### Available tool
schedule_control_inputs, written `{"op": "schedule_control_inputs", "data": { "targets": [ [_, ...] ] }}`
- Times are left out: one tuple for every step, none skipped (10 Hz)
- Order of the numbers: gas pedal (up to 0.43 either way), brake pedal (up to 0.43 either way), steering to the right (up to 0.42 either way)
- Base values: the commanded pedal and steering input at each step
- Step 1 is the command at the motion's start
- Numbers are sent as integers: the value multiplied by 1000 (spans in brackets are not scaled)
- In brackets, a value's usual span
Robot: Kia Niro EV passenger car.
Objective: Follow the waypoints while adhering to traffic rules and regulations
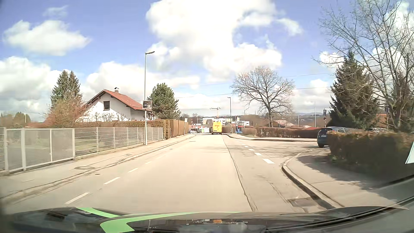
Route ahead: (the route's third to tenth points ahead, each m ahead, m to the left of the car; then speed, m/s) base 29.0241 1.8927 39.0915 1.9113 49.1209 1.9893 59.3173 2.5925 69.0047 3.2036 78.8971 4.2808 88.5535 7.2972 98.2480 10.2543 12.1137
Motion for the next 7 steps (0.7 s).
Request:
{"op": "schedule_control_inputs", "data": {
  "targets": [
    [0, 0, 11],
    [0, 0, 11],
    [8, 0, 10],
    [28, 0, 10],
    [28, 0, 8],
    [28, 0, 4],
    [28, 0, 3]
  ]
}}
